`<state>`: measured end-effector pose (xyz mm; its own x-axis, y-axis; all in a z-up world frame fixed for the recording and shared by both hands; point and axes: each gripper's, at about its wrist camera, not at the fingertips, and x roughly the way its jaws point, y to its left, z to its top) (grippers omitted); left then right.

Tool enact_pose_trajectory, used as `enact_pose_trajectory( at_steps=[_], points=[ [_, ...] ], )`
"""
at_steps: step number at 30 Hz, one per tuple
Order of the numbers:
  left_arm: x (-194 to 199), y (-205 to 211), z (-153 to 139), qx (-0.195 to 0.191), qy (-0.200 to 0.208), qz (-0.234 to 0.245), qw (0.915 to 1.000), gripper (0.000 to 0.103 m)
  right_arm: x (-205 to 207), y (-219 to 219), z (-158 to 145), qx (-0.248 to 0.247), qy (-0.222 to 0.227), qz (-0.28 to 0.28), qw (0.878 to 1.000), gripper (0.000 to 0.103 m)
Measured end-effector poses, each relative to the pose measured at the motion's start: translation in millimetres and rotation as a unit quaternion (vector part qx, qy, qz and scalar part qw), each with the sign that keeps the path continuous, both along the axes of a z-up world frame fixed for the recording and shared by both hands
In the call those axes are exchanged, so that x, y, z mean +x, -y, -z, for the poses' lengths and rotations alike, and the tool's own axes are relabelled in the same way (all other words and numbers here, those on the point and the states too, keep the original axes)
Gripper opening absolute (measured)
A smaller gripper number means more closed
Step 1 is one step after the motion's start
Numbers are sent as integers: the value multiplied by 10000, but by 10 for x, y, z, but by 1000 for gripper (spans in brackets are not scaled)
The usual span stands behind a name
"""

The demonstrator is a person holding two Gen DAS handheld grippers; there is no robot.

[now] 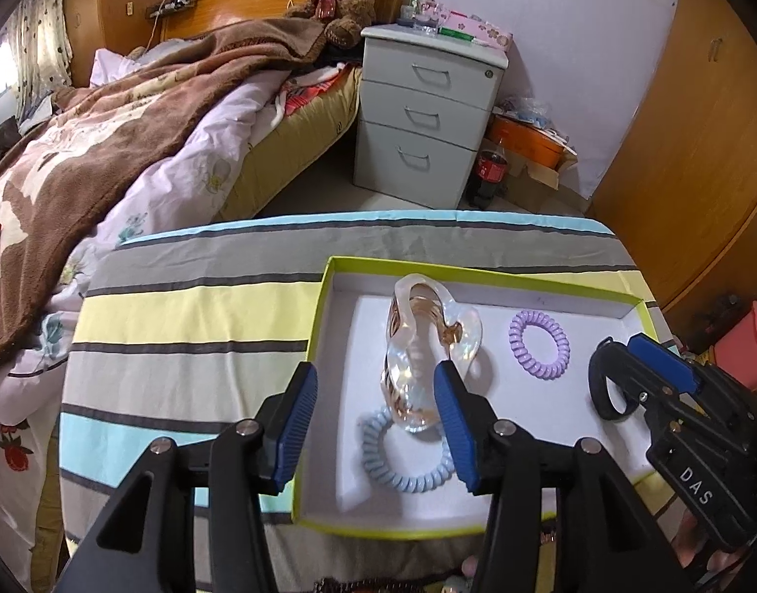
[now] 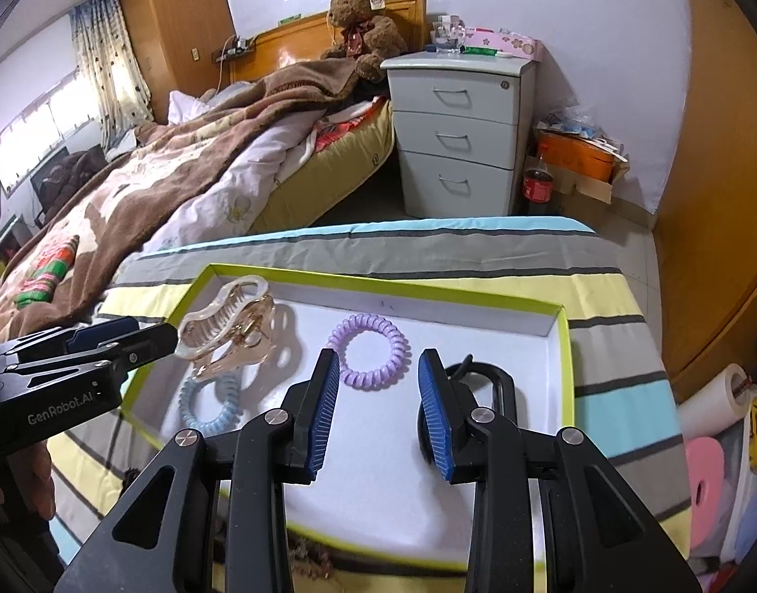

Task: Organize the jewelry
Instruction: 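Open both grippers to release the lavender coil and claw clip into the box, then lift both grippers away from the box, then grasp the black cord hair tie with teal bead with the right gripper while the left approaches the beaded necklace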

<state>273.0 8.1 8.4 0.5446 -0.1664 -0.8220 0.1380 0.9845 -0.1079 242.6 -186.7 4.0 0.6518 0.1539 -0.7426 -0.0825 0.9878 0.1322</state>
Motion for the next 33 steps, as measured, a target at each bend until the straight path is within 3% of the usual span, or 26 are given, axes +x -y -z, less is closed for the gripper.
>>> enact_pose_trajectory(
  at_steps=[11,21,25,33],
  points=[
    [-556,-195,-164,-250,336,-91,9991,51,-516,91,-67,95,195,9,9998,35],
    [-993,-379,-86,-510,311,-92,9982,51,-914,118,63,154,108,-24,9998,35],
    [-1123,-462,-38,-618,300,-116,9976,51,-1052,95,180,142,-12,-96,9999,44],
    [-1345,-594,96,-860,221,-151,9959,51,-1203,60,376,115,-213,-286,9993,45]
  ],
)
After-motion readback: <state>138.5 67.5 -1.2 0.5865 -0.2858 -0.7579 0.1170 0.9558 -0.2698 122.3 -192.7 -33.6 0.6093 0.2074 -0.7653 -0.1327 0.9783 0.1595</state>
